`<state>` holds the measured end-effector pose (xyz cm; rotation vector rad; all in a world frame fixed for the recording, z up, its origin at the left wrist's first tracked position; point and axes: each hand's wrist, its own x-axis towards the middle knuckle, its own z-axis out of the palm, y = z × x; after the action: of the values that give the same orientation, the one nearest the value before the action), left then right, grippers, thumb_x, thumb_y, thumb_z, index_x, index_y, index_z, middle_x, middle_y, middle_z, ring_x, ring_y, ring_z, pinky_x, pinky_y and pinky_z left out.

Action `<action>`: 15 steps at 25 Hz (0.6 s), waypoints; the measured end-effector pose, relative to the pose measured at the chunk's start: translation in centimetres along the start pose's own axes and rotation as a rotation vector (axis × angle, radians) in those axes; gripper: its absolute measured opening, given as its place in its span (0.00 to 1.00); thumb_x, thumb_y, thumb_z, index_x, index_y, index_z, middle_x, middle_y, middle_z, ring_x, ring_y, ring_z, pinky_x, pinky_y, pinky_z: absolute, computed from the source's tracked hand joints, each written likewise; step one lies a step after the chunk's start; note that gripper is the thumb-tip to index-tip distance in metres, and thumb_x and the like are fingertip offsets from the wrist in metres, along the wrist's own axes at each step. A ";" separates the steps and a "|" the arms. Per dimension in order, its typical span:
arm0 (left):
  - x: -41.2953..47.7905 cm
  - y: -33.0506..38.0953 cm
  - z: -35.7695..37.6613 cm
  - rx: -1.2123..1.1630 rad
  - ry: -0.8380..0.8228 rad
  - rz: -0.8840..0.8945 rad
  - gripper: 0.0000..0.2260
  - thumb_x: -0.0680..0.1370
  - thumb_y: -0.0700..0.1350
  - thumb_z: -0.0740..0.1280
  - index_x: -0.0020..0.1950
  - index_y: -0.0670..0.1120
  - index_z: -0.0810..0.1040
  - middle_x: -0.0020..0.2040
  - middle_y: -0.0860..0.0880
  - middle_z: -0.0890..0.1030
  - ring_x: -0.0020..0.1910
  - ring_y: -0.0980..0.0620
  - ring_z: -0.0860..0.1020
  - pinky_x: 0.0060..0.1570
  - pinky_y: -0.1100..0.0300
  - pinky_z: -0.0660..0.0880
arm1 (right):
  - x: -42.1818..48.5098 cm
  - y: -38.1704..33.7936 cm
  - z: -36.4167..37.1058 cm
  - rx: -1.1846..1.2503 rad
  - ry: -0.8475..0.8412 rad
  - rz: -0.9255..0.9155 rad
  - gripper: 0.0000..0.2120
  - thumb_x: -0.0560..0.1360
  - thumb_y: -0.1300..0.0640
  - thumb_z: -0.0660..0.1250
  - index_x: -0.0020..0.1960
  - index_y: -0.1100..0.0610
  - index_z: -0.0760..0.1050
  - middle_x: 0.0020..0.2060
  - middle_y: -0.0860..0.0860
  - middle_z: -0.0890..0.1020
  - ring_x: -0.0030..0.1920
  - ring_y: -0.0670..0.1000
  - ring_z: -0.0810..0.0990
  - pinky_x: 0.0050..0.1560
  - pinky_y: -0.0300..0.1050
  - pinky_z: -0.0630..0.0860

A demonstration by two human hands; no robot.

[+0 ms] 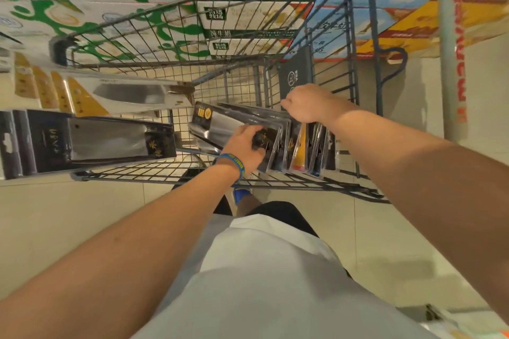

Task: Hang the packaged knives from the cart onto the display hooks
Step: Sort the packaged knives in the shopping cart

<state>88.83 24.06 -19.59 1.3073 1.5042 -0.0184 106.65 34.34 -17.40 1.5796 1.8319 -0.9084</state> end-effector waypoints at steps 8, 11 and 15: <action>1.7 -2.3 -1.3 -0.219 0.000 -0.237 0.22 0.79 0.48 0.63 0.74 0.56 0.66 0.63 0.49 0.77 0.50 0.53 0.79 0.46 0.64 0.75 | 7.6 -7.0 2.1 -0.007 -0.132 0.007 0.35 0.82 0.34 0.55 0.74 0.61 0.71 0.74 0.62 0.71 0.70 0.63 0.72 0.68 0.55 0.73; 3.6 -5.1 -0.4 -0.384 0.160 -0.573 0.23 0.81 0.55 0.58 0.76 0.53 0.63 0.70 0.43 0.73 0.64 0.40 0.74 0.64 0.48 0.72 | 11.4 -8.7 5.1 -0.049 -0.228 0.029 0.47 0.73 0.23 0.57 0.76 0.58 0.69 0.75 0.60 0.71 0.71 0.64 0.72 0.69 0.58 0.73; 8.0 -8.8 -0.3 -0.568 0.236 -0.819 0.31 0.81 0.62 0.54 0.81 0.50 0.52 0.78 0.41 0.62 0.74 0.37 0.65 0.71 0.42 0.64 | 15.2 -9.0 8.1 -0.009 -0.258 0.051 0.56 0.64 0.21 0.64 0.81 0.52 0.57 0.79 0.57 0.65 0.75 0.63 0.68 0.70 0.60 0.70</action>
<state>84.00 26.32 -30.21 0.2014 1.9700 0.0346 95.22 36.64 -32.93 1.4239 1.6067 -1.0268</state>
